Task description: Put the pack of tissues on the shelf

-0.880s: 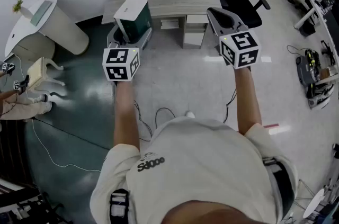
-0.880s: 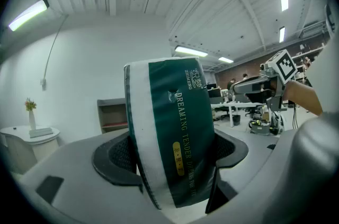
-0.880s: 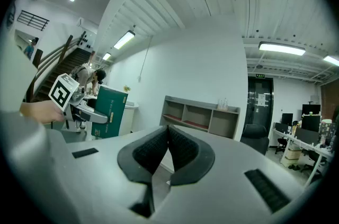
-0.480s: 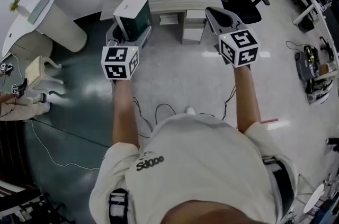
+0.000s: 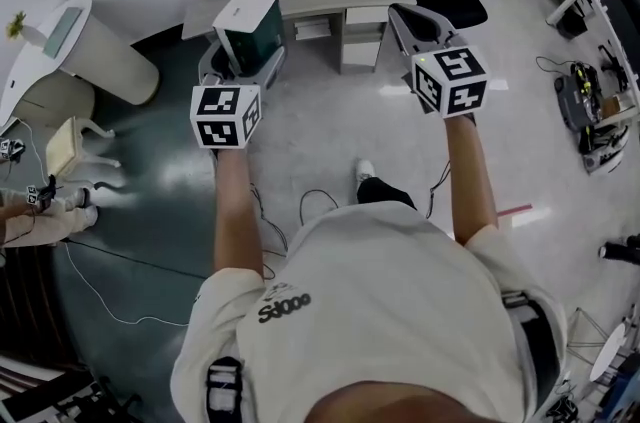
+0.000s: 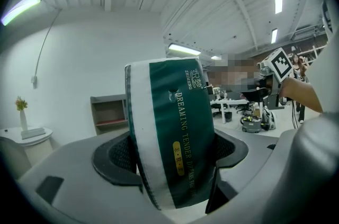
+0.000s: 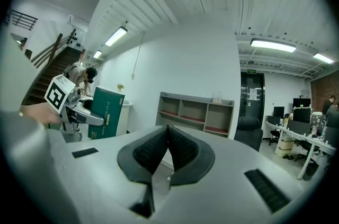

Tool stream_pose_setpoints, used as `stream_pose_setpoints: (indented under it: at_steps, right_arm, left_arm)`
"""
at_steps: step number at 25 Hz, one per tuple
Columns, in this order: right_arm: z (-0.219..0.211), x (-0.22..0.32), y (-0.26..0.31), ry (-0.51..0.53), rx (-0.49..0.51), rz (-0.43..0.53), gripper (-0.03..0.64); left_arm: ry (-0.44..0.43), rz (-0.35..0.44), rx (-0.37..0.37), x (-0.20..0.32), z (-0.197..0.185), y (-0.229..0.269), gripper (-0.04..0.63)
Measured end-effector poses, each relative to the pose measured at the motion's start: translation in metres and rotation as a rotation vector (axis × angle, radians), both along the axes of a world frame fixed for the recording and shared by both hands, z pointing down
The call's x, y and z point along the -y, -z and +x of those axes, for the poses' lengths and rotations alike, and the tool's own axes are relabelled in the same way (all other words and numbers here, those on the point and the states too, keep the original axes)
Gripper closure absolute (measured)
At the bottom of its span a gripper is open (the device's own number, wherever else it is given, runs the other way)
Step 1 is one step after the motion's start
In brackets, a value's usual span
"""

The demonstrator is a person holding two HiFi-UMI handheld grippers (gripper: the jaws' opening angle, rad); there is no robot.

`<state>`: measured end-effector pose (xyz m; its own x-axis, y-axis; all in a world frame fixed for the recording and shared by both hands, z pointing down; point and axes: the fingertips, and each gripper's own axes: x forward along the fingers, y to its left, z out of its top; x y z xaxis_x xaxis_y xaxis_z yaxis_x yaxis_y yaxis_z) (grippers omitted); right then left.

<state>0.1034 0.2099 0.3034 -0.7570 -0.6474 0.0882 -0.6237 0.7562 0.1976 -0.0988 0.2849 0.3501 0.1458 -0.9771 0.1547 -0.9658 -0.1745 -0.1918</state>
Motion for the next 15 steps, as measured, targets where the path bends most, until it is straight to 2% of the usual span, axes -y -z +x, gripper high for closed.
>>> stream_pose_setpoints:
  at_steps: [7,15]
  right_arm:
    - [-0.019,0.041,0.0,0.023,0.031,0.004,0.611]
    - [-0.038,0.158,0.005,0.053,0.091,-0.014,0.611]
  left_arm:
    - [0.028,0.01,0.01,0.039,-0.018,0.002,0.207]
    - [0.059,0.007,0.026,0.143,-0.033,0.004,0.207]
